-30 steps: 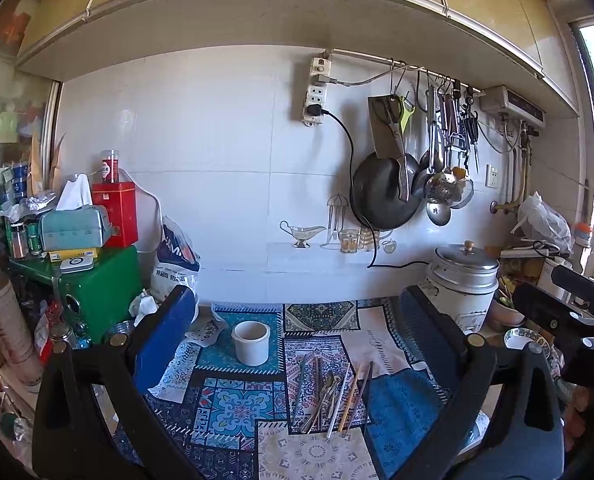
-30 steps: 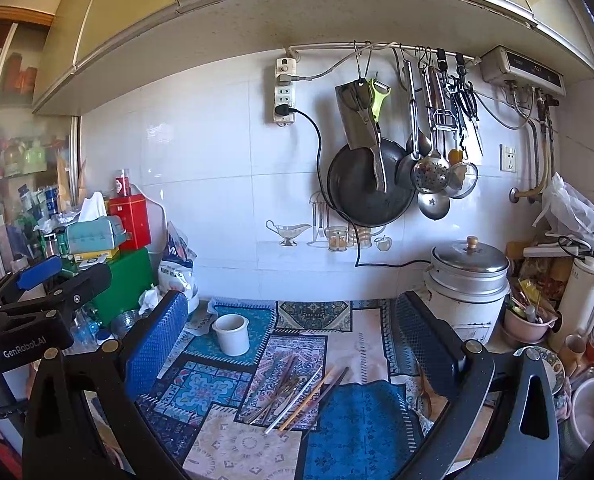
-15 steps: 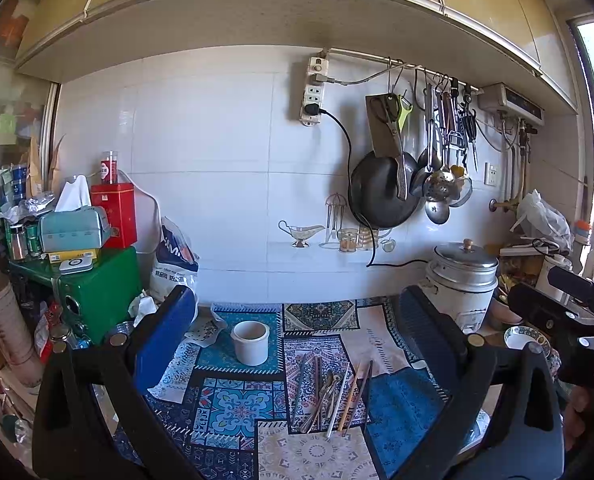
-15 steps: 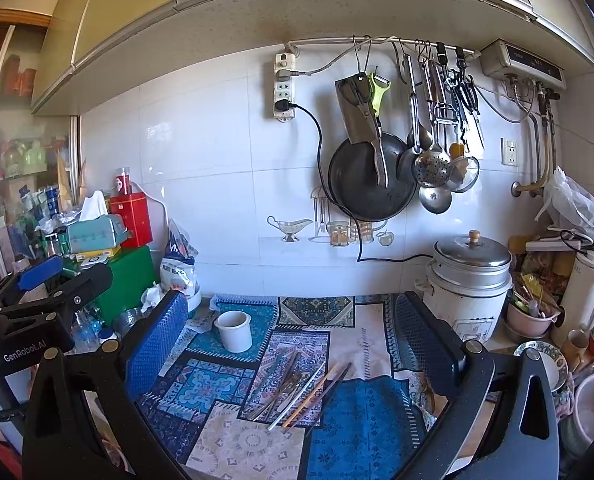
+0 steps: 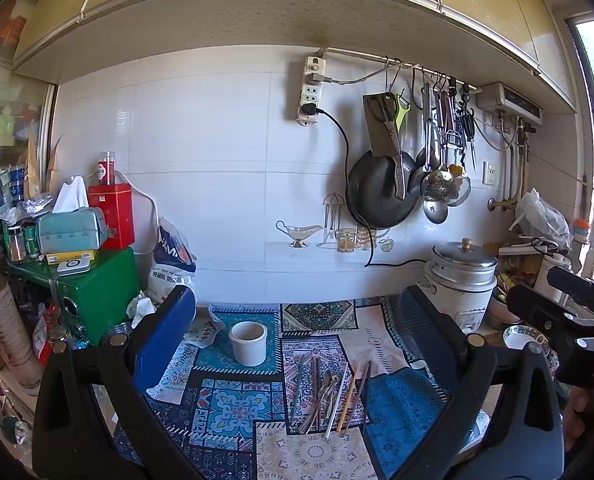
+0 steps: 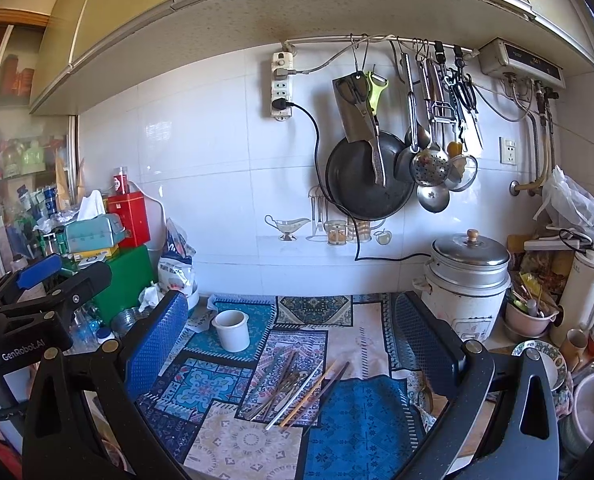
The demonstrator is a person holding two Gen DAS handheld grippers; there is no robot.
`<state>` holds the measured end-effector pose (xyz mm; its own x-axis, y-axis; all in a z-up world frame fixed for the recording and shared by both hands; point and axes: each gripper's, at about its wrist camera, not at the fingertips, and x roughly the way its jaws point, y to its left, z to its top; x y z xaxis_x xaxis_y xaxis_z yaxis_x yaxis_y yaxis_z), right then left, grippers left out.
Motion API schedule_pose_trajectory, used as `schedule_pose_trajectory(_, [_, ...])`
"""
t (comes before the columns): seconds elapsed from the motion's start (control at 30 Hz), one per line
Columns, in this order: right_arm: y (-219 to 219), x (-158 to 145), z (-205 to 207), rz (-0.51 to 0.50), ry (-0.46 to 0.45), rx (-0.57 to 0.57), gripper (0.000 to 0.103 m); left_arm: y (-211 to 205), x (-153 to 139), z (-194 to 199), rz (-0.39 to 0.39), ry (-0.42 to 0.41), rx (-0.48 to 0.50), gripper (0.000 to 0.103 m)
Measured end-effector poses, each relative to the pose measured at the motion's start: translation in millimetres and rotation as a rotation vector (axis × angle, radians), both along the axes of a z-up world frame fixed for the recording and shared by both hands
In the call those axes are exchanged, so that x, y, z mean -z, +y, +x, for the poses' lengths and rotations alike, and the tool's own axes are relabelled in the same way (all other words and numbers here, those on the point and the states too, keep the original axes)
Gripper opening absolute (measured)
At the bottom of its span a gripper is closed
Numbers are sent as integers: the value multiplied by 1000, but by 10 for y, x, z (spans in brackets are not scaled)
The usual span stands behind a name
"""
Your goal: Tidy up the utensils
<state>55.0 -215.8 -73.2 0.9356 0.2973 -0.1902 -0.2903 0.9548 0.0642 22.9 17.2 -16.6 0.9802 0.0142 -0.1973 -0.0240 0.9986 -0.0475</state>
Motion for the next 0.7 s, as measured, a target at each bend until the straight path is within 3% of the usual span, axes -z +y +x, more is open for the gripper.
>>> schedule_pose_trajectory(0.4, [-13, 41, 174, -10, 26, 6, 103, 0, 37, 192, -2, 21, 8, 103])
schedule_pose_trajectory(0.7, [32, 214, 542, -47, 94, 48, 103, 77, 276, 728, -19, 111, 31, 103])
